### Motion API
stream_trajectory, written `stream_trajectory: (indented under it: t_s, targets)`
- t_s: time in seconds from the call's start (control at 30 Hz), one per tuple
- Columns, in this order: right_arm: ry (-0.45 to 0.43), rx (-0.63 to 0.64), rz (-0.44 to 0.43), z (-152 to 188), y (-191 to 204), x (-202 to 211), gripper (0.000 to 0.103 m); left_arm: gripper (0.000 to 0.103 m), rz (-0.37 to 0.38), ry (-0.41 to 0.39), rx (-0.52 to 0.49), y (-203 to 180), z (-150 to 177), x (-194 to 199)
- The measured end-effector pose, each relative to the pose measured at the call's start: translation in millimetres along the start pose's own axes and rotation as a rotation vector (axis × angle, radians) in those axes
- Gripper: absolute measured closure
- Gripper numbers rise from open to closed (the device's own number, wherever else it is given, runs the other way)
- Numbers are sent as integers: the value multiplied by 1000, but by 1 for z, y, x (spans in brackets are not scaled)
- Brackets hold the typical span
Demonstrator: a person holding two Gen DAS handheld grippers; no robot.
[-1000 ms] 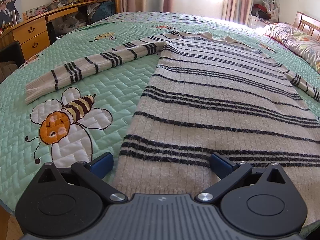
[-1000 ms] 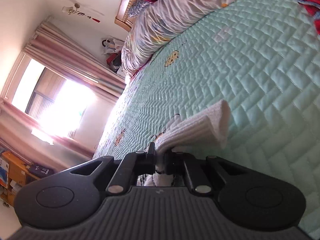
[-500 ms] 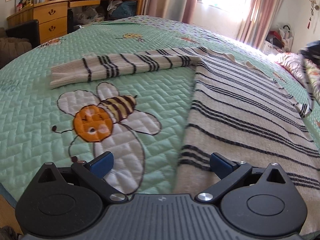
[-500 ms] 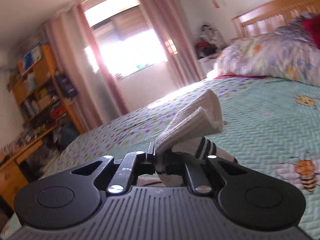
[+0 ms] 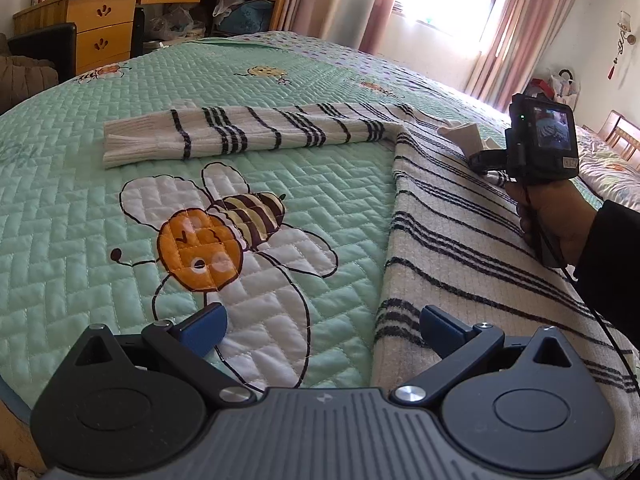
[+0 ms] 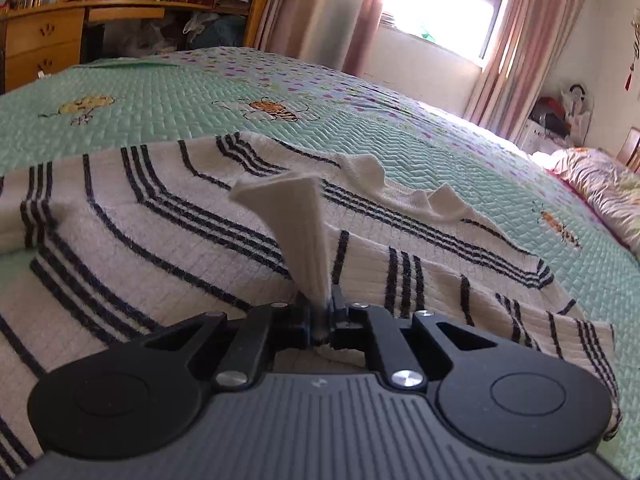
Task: Fold clothes
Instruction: 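Fold the held side over onto the sweater body and open the right gripper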
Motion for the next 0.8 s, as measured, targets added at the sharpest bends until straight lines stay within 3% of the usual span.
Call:
stream_trajectory:
  t_s: [0.13,0.3,0.33,0.43,0.57,0.7,0.77,0.8]
  targets:
    - [-6,118,-10,3,13,12,72,1,-5,-2,-3,-1,0,1]
    - [-68,219,-107,9,23,49,62,1,-14,-3,2,-2,0,2]
    - [-89,186,-119,9,15,57,56,1,-14,-4,3,-3,0,3]
    - [-146,18,-126,6,-26,79,48,1,-1,-8,5,-6,-1,6]
    - [-116,-268,-21,21,-124,66,47,1,3,-9,0,-9,-1,7]
    - [-3,-760,-78,88,-231,32,47,1,-8,-5,1,-9,-1,5]
    - [43,-897,-92,121,-259,27,48,1,-12,-2,-4,-10,-1,3]
    - [14,-931,-113,125,-264,33,46,1,-14,0,-9,-10,-1,2]
Point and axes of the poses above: each gripper's, at about its wrist camera, not at the fingertips, and x roughly against the way its jaws point, y to its left, z to its underside, the point moved 9 cm from there along -x, roughly the way its jaws point, and after that the axes turned 1 degree about -y, right-handed, at the moved point
